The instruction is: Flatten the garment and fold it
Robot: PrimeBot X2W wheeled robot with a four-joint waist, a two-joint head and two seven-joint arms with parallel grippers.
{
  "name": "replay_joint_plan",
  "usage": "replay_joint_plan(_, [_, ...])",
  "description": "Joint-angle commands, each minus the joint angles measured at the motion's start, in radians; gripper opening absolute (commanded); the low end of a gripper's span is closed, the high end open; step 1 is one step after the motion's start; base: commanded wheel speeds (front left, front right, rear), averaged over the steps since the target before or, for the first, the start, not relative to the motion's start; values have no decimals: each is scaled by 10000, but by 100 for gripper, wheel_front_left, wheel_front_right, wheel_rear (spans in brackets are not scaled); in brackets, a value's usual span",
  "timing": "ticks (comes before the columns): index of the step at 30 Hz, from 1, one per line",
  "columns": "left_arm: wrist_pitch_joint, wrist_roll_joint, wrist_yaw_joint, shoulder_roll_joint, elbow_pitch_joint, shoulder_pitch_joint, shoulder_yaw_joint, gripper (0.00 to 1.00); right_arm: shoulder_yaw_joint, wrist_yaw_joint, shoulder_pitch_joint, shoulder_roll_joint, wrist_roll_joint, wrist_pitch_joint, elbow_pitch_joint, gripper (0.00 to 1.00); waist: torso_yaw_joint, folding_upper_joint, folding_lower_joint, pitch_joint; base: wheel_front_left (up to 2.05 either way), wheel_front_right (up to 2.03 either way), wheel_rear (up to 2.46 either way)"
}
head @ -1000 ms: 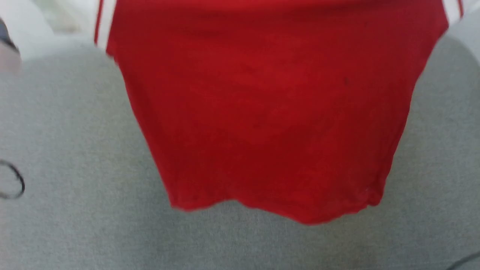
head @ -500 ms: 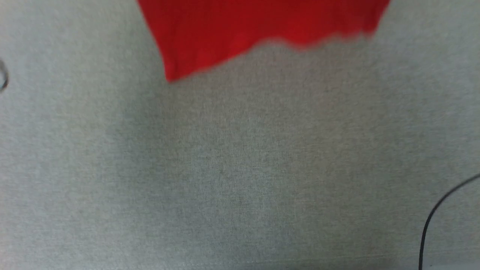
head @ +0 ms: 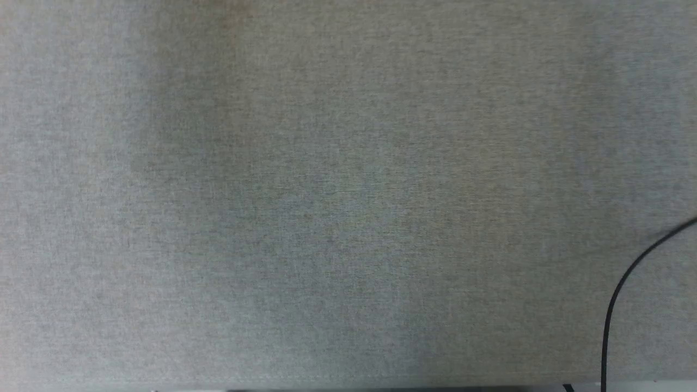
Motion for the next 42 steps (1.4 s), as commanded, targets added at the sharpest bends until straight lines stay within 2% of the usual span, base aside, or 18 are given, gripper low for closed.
replay_joint_plan(1, [-161, 94, -121, -105, 135, 283, -119, 0, -45, -21, 253, 99, -29, -193, 169, 0, 129, 0, -2, 99, 0, 0, 0])
replay_joint_plan(7, [-703, 26, -296, -470, 543, 2538, -709, 0, 127, -21, 1975, 386, 142, -895, 903, 0, 201, 0, -2, -592, 0, 0, 0])
replay_joint_plan(13, [-799, -252, -404, -660, 528, 5613, -1266, 0, 612, -21, 4543, 460, 782, -1175, 911, 0, 261, 0, -2, -2019, 0, 0, 0])
replay_joint_plan(17, [-362, -452, -430, -490, 25, 7763, -1629, 0, 1153, -21, 6540, 259, 1481, -1215, 346, 0, 245, 0, -2, -3046, 0, 0, 0])
replay_joint_plan(21, [368, -632, -412, -84, -747, 9890, -1991, 0, 1826, -21, 8565, -366, 1888, -1056, -310, 0, 240, 0, -2, -3915, 0, 0, 0])
replay_joint_plan(29, [1726, -1567, -46, 695, -2483, 13236, -1984, 0, 2420, -21, 11722, -1580, 2616, 37, -1889, 0, 184, 0, -2, -4900, 0, 0, 0])
replay_joint_plan(35, [2298, -1792, 245, 1126, -3111, 14397, -2002, 0, 2606, -21, 13206, -2230, 3032, 1031, -2849, 0, 181, 0, -2, -5324, 0, 0, 0])
replay_joint_plan(42, [3136, -2352, 617, 1395, -3719, 15614, -1971, 0, 2485, -21, 15370, -2860, 4129, 3025, -4141, 0, 194, 0, -2, -5930, 0, 0, 0])
